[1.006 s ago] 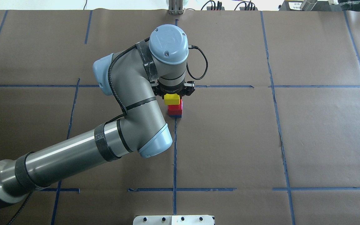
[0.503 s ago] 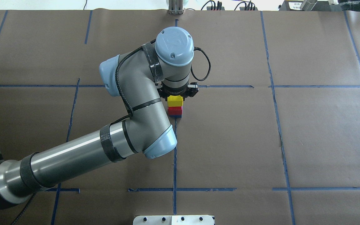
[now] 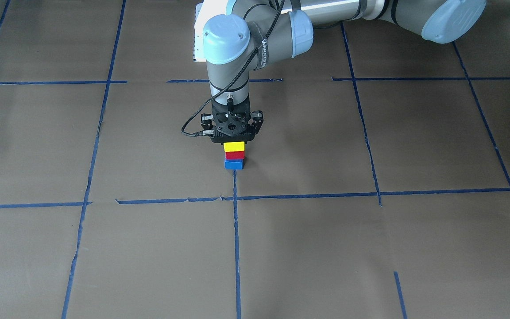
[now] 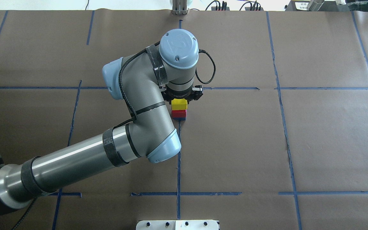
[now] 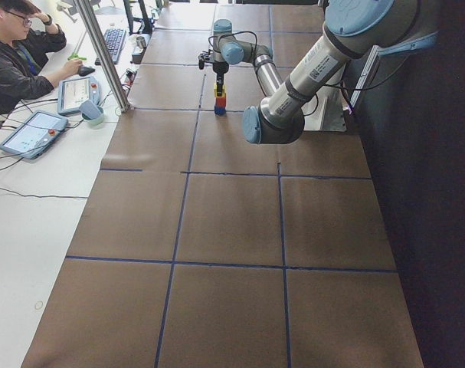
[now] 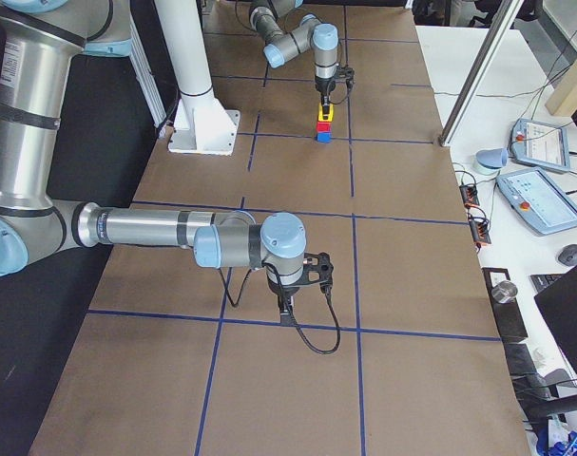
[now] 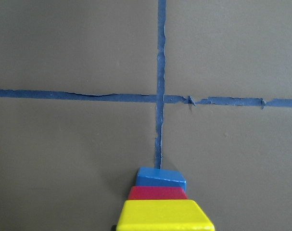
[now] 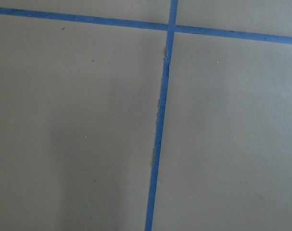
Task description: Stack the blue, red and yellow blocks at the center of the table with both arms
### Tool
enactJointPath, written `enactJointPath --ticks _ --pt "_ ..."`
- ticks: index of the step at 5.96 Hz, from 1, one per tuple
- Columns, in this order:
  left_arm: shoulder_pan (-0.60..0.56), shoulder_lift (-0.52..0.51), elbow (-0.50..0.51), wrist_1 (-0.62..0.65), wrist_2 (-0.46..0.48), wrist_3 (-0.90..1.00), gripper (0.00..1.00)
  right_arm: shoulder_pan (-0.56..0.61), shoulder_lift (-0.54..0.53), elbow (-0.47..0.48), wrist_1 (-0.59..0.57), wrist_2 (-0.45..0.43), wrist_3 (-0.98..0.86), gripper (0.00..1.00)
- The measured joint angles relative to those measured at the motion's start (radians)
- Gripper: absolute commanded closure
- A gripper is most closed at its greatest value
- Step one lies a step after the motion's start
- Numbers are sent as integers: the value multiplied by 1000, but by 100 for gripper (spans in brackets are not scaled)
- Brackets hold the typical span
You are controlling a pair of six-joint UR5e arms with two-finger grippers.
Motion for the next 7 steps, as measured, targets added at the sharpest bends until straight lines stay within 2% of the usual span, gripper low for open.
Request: enactJointPath --ticks 1,2,5,6,7 --pt "0 1 0 0 0 0 21 0 0 0 0 0 0 0" --pt "0 1 0 0 0 0 0 0 0 0 0 0 0 0" --pt "-21 -2 -31 14 -6 6 0 0 0 0 0 0 0 0" --pt "-61 9 -77 48 -43 33 0 0 0 0 0 0 0 0" --pt "-115 65 -151 91 -94 107 0 0 0 0 -1 0 1 0"
